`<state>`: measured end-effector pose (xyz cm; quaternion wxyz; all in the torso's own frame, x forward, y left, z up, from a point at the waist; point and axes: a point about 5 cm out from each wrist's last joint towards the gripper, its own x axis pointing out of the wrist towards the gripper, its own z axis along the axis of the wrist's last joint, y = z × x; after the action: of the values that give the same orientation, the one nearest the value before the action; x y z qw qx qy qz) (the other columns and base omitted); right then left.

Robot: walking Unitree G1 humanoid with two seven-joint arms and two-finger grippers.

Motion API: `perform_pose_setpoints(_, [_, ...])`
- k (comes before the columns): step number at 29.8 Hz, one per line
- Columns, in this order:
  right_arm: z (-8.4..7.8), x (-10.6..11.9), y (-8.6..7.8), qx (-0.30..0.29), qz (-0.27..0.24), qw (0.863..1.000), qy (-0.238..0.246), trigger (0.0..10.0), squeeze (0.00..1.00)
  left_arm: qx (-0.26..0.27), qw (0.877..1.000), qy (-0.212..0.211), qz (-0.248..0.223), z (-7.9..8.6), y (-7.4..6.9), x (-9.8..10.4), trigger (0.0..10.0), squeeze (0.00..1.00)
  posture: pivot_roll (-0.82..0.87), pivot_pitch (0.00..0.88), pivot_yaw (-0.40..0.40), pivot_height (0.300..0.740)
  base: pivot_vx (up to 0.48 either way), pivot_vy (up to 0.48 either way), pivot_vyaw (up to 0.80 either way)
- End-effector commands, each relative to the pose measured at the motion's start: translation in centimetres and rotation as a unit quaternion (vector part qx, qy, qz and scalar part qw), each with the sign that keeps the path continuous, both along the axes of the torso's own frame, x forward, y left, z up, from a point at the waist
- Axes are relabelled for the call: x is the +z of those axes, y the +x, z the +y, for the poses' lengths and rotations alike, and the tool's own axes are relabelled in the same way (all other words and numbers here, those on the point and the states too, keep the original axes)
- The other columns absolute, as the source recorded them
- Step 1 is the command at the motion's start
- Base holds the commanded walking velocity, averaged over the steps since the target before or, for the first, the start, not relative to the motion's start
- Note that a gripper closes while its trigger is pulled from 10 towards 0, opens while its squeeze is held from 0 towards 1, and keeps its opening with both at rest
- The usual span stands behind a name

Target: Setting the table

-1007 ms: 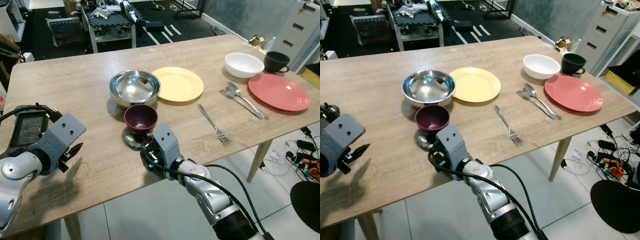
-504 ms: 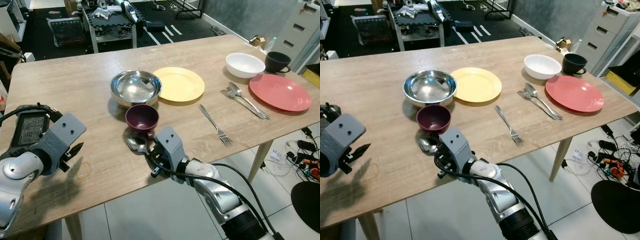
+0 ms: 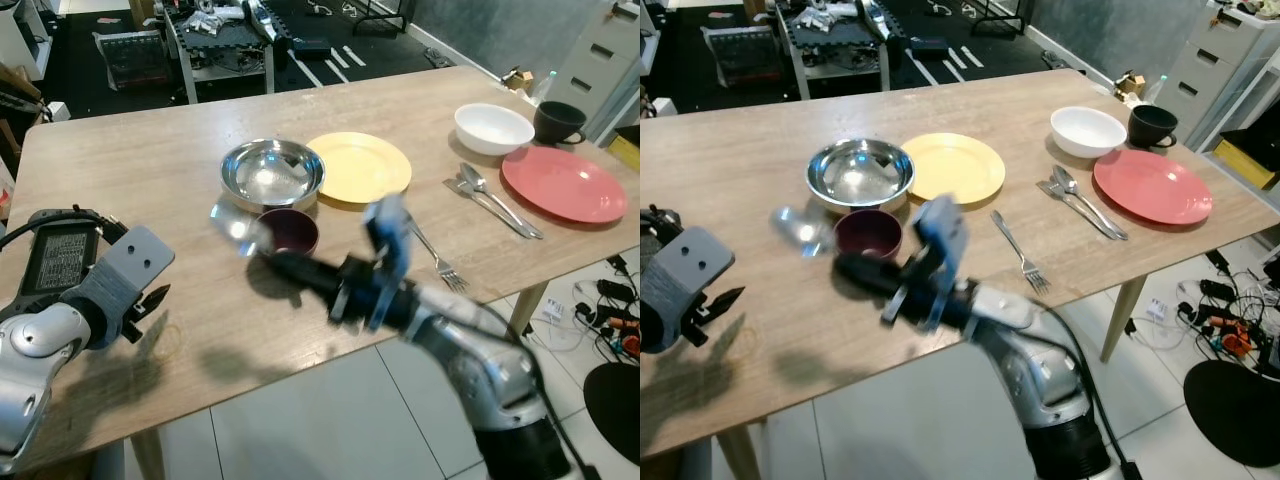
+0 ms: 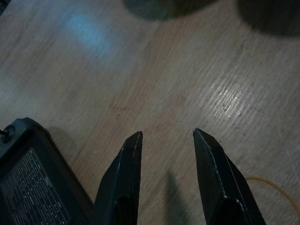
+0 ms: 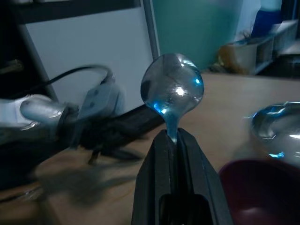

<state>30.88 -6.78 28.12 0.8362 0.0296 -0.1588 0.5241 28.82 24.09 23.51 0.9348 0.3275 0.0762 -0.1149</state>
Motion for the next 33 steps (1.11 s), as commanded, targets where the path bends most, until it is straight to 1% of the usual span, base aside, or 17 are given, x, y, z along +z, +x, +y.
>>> perform_pose_setpoints(1, [-1.1, -0.1, 1.7, -0.079, 0.015, 0.997, 0.005, 10.0, 0.00, -0.004, 1.000, 0.003, 0.009, -0.1, 0.0, -0.4, 10.0, 0.00, 0.13, 0.200, 0.055, 0.740, 0.000, 0.000, 0.00])
perform_pose_setpoints(2, [-1.8, -0.4, 2.8, -0.135, 0.013, 0.991, -0.020, 10.0, 0.00, -0.004, 1.000, 0.002, 0.009, -0.1, 0.1, -0.4, 10.0, 0.00, 0.13, 0.200, 0.055, 0.740, 0.000, 0.000, 0.00])
perform_pose_setpoints(3, [-2.5, -0.9, 4.1, -0.194, 0.018, 0.980, -0.044, 10.0, 0.00, -0.004, 1.000, 0.002, 0.007, -0.2, 0.1, -0.3, 10.0, 0.00, 0.13, 0.200, 0.055, 0.740, 0.000, 0.000, 0.00])
perform_pose_setpoints(5, [-3.5, -1.8, 5.2, -0.252, 0.023, 0.964, -0.080, 10.0, 0.00, -0.003, 1.000, 0.000, 0.005, -0.3, 0.2, -0.2, 10.0, 0.00, 0.13, 0.200, 0.055, 0.740, 0.000, 0.000, 0.00])
perform_pose_setpoints(6, [-3.7, -2.5, 5.6, -0.265, 0.023, 0.959, -0.100, 10.0, 0.00, -0.004, 1.000, 0.000, 0.004, -0.3, 0.2, -0.2, 10.0, 0.00, 0.14, 0.196, 0.056, 0.740, 0.000, 0.000, 0.00])
perform_pose_setpoints(8, [-4.1, -3.4, 5.9, -0.277, 0.022, 0.952, -0.128, 10.0, 0.00, -0.004, 1.000, -0.001, 0.004, -0.4, 0.2, -0.2, 10.0, 0.00, 0.15, 0.198, 0.055, 0.740, 0.000, 0.000, 0.00])
perform_pose_setpoints(12, [-4.4, -4.0, 6.2, -0.282, 0.027, 0.949, -0.139, 10.0, 0.00, -0.003, 1.000, -0.001, 0.004, -0.4, 0.2, -0.2, 10.0, 0.00, 0.15, 0.199, 0.055, 0.740, 0.000, 0.000, 0.00])
perform_pose_setpoints(13, [-5.2, -4.9, 6.4, -0.291, 0.043, 0.945, -0.144, 10.0, 0.00, -0.002, 1.000, -0.002, 0.004, -0.3, 0.1, -0.2, 10.0, 0.00, 0.15, 0.205, 0.054, 0.740, 0.000, 0.000, 0.00])
perform_pose_setpoints(14, [-5.2, -4.9, 6.4, -0.291, 0.043, 0.945, -0.144, 10.0, 0.00, -0.002, 1.000, -0.002, 0.004, -0.3, 0.1, -0.2, 10.0, 0.00, 0.15, 0.205, 0.054, 0.740, 0.000, 0.000, 0.00])
perform_pose_setpoints(18, [-6.6, -6.3, 6.7, -0.313, 0.068, 0.937, -0.142, 10.0, 0.00, -0.001, 1.000, -0.002, 0.007, -0.3, 0.0, -0.3, 10.0, 0.00, 0.15, 0.211, 0.055, 0.740, 0.000, 0.000, 0.00])
perform_pose_setpoints(23, [-8.3, -8.3, 7.4, -0.359, 0.090, 0.916, -0.154, 10.0, 0.00, -0.004, 1.000, -0.003, 0.009, -0.4, 0.1, -0.3, 10.0, 0.00, 0.15, 0.217, 0.059, 0.740, 0.000, 0.000, 0.00])
perform_pose_setpoints(25, [-8.9, -9.0, 7.4, -0.368, 0.098, 0.910, -0.162, 10.0, 0.00, -0.005, 1.000, -0.003, 0.009, -0.4, 0.1, -0.2, 10.0, 0.00, 0.16, 0.220, 0.064, 0.740, 0.000, 0.000, 0.00])
perform_pose_setpoints(33, [-9.5, -9.6, 7.8, -0.379, 0.093, 0.905, -0.169, 10.0, 0.00, -0.009, 1.000, -0.001, 0.008, -0.4, 0.1, 0.0, 10.0, 0.00, 0.16, 0.222, 0.071, 0.740, 0.000, 0.000, 0.00])
